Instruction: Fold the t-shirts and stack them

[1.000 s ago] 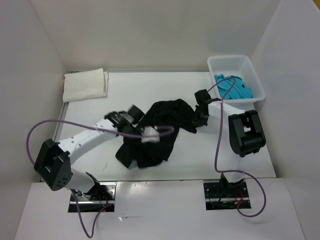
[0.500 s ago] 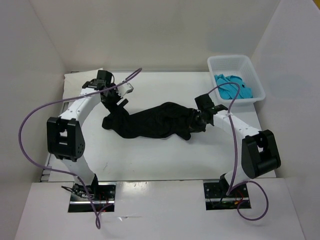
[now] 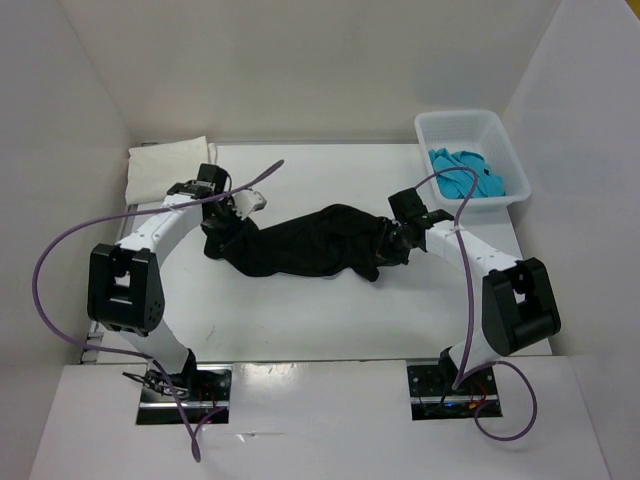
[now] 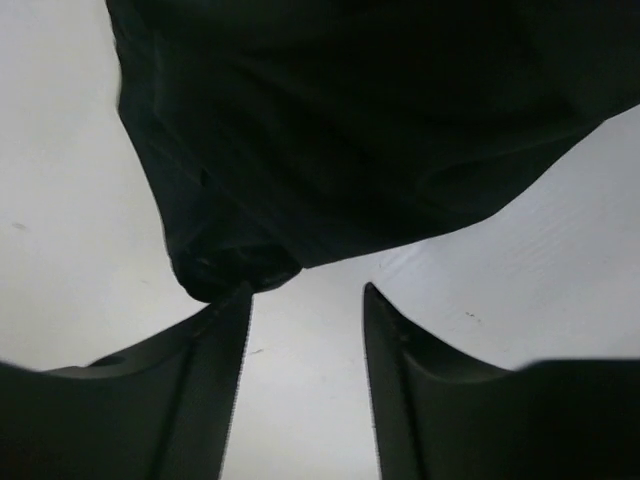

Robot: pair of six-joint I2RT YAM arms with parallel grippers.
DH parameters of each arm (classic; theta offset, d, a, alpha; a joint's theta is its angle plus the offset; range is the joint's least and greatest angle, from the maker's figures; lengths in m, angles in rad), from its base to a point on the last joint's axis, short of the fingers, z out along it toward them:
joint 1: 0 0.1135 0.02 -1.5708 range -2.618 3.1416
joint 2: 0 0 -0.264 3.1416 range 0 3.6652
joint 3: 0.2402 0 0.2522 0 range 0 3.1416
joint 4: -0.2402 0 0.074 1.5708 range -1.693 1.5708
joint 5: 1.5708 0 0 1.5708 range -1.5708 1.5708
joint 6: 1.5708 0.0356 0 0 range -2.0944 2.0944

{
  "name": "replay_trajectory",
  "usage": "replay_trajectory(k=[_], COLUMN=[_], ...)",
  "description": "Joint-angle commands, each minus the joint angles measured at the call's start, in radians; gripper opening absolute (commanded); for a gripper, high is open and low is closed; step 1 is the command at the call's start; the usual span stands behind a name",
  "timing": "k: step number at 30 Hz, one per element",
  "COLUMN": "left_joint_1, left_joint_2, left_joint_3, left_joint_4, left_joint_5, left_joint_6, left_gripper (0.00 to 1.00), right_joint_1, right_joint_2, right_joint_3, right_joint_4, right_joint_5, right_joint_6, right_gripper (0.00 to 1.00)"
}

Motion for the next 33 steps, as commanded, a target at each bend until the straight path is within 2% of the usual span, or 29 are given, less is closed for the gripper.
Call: replay_trajectory(k=[1, 5, 9, 17, 18, 20, 21, 22, 23, 25, 28, 29, 30, 33], left_joint_1=[0.057, 0.057, 0.114, 0.123, 0.123, 0.114, 0.114, 0.114, 0.114, 0.137, 0.182, 0.2, 0.22, 0.289], left_joint_2=[0.016, 0.098, 0.156, 0.28, 0.292, 0.293, 0.293, 0.293, 0.293, 0.25, 0.195, 0.179, 0.153, 0.11], left_joint_3=[0.007, -0.031, -0.009, 0.041, 0.041, 0.05, 0.063, 0.089, 0.105, 0.146, 0.313, 0.367, 0.486, 0.645], left_joint_4=[-0.033, -0.024, 0.021, 0.032, 0.042, 0.042, 0.042, 0.021, 0.021, -0.017, -0.089, -0.106, -0.12, -0.171], left_joint_5=[0.102, 0.124, 0.179, 0.239, 0.251, 0.279, 0.309, 0.326, 0.337, 0.355, 0.333, 0.332, 0.332, 0.332], left_joint_6=[-0.087, -0.098, -0.163, -0.19, -0.19, -0.199, -0.2, -0.2, -0.2, -0.2, -0.189, -0.189, -0.189, -0.175], left_gripper=[0.53, 0.55, 0.73, 0.74, 0.7, 0.49, 0.22, 0.09, 0.01, 0.0, 0.0, 0.0, 0.0, 0.0], right_joint_1=[0.014, 0.014, 0.014, 0.014, 0.014, 0.005, 0.005, -0.009, -0.031, -0.059, -0.116, -0.13, -0.144, -0.185], right_joint_2=[-0.005, -0.014, -0.005, -0.005, -0.005, -0.005, -0.005, -0.005, -0.005, 0.004, 0.042, 0.051, 0.064, 0.05], right_joint_3=[0.002, 0.002, 0.011, 0.011, 0.021, 0.035, 0.058, 0.073, 0.119, 0.187, 0.398, 0.523, 0.587, 0.78], right_joint_4=[0.014, 0.014, 0.005, -0.004, -0.015, -0.024, -0.024, -0.033, -0.042, -0.061, -0.119, -0.154, -0.17, -0.194], right_joint_5=[0.003, 0.012, 0.012, 0.045, 0.045, 0.045, 0.054, 0.054, 0.054, 0.063, 0.074, 0.091, 0.103, 0.175], right_joint_6=[0.007, 0.007, 0.007, -0.002, -0.014, -0.014, -0.037, -0.046, -0.059, -0.101, -0.167, -0.18, -0.189, -0.209], right_gripper=[0.0, 0.0, 0.0, 0.0, 0.0, 0.0, 0.0, 0.0, 0.0, 0.0, 0.0, 0.0, 0.0, 0.0])
